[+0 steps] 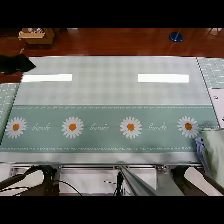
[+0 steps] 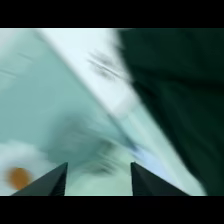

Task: Fold the shirts.

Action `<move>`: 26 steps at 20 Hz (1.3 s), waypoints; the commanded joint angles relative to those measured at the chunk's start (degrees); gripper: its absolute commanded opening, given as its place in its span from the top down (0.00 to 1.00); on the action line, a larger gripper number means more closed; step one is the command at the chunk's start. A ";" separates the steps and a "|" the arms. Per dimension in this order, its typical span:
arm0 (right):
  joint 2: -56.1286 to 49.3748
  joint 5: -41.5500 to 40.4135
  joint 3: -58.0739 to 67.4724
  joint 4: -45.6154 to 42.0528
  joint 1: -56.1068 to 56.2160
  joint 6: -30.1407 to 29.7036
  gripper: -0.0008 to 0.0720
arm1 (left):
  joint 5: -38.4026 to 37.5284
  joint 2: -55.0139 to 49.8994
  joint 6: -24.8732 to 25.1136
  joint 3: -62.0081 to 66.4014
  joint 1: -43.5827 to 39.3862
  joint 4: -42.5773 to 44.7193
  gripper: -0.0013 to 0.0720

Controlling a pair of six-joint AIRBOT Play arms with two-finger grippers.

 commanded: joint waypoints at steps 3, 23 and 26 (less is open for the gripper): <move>-14.71 -0.68 7.34 7.96 24.65 -0.55 0.32 | -6.43 -7.17 -4.31 0.00 -12.09 4.98 0.12; -20.92 -0.50 7.37 0.22 37.44 -0.46 0.33 | -7.50 -12.09 -10.34 -0.02 -27.17 21.18 0.13; -20.92 -0.50 7.37 0.24 37.44 -0.44 0.33 | -7.50 -12.09 -10.34 -0.02 -27.17 21.18 0.13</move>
